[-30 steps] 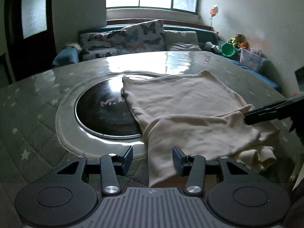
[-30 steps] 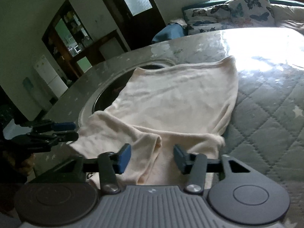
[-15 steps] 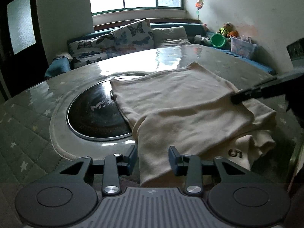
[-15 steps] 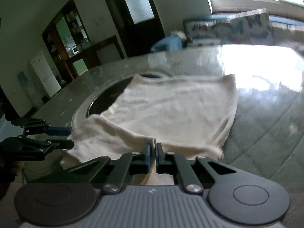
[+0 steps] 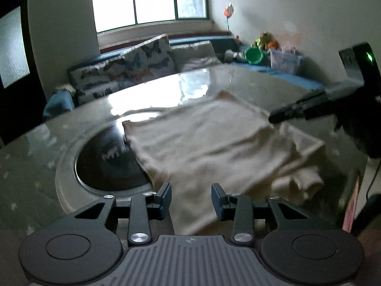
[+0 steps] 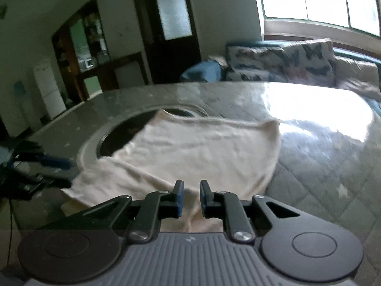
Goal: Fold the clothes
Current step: 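Press the folded hem flat with the right gripper, then open both grippers and withdraw them from the folded sweatshirt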
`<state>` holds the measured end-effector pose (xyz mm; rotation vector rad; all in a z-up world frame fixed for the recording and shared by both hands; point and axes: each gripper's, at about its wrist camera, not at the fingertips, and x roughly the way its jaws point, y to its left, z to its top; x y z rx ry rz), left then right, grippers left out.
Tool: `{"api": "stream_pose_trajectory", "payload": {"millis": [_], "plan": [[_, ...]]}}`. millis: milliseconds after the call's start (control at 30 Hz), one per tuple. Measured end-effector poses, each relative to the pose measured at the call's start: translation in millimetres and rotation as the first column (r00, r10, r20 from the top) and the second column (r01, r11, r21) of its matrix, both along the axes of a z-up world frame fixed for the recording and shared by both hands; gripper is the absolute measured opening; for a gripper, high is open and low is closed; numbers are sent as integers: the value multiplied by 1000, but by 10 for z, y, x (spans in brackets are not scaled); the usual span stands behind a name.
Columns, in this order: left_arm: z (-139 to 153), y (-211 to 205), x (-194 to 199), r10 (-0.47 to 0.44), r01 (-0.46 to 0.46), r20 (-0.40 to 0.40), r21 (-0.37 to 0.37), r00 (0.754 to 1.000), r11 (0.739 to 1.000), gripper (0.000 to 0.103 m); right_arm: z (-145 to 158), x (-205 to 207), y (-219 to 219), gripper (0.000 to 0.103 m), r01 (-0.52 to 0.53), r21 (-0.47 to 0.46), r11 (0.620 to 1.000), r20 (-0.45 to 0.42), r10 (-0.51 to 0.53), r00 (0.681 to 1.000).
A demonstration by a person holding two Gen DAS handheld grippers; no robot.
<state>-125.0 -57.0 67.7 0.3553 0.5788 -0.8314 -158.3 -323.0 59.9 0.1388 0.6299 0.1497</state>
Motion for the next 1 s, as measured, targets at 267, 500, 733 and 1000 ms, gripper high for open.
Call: {"api": "stream_pose_trajectory", "payload": {"millis": [267,500,733,1000], "plan": [[-183,-325,388,34,-35,-59,-30,998,999,40,-227,216,129,23,-32,-47,998,-2,32,999],[-341,-313,411,39,-39,-61,7,997,999,40,-224,157,171,24,-76,-79,994,-2,76,997],[-277,-362,198,-31,31,-11,21,999,999,42,-240,57,276,35,-151,-126,981,-18,150,989],[-252,-251,80,-75,75,3,56,997,996,42,-146,-130,262,40,-201,-131,971,-25,199,980]]}}
